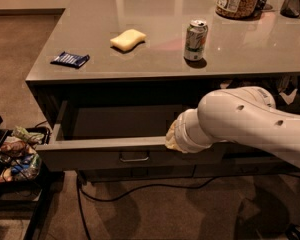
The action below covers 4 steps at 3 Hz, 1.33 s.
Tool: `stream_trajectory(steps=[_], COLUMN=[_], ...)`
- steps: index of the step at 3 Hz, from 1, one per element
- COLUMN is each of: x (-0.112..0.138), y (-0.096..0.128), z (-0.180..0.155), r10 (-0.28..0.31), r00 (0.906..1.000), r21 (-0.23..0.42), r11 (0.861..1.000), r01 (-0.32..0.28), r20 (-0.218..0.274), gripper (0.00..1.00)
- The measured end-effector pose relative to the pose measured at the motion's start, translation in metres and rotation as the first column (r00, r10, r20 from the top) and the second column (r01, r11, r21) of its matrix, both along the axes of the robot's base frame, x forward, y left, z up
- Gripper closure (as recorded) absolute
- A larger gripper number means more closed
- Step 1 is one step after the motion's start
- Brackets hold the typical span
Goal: Open top drawer
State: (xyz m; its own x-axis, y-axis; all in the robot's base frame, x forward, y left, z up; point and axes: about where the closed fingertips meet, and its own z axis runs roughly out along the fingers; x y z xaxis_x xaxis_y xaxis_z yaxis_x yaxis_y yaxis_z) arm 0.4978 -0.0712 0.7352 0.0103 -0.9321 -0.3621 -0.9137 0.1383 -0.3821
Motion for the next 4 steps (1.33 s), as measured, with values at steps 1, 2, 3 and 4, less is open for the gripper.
stream_trajectory(steps=[1, 2, 3, 4], x=[0.016, 0.034, 0.041, 0.044], y=[-0.003, -0.008, -0.012, -0.012], z=[0.001, 0.003, 0.004, -0.011], r10=[0.016, 0.033, 0.051, 0.097], r00=[0.9997, 0.9985, 0.9971, 0.9952], r21=[-0.005, 0.008, 0.041, 0.098], r11=[1.0, 0.999, 0.998, 0.99], r01=[-0.016, -0.034, -0.053, -0.098], r20=[0.021, 0.044, 0.056, 0.011], gripper=[1.0, 1.0, 1.0, 1.0])
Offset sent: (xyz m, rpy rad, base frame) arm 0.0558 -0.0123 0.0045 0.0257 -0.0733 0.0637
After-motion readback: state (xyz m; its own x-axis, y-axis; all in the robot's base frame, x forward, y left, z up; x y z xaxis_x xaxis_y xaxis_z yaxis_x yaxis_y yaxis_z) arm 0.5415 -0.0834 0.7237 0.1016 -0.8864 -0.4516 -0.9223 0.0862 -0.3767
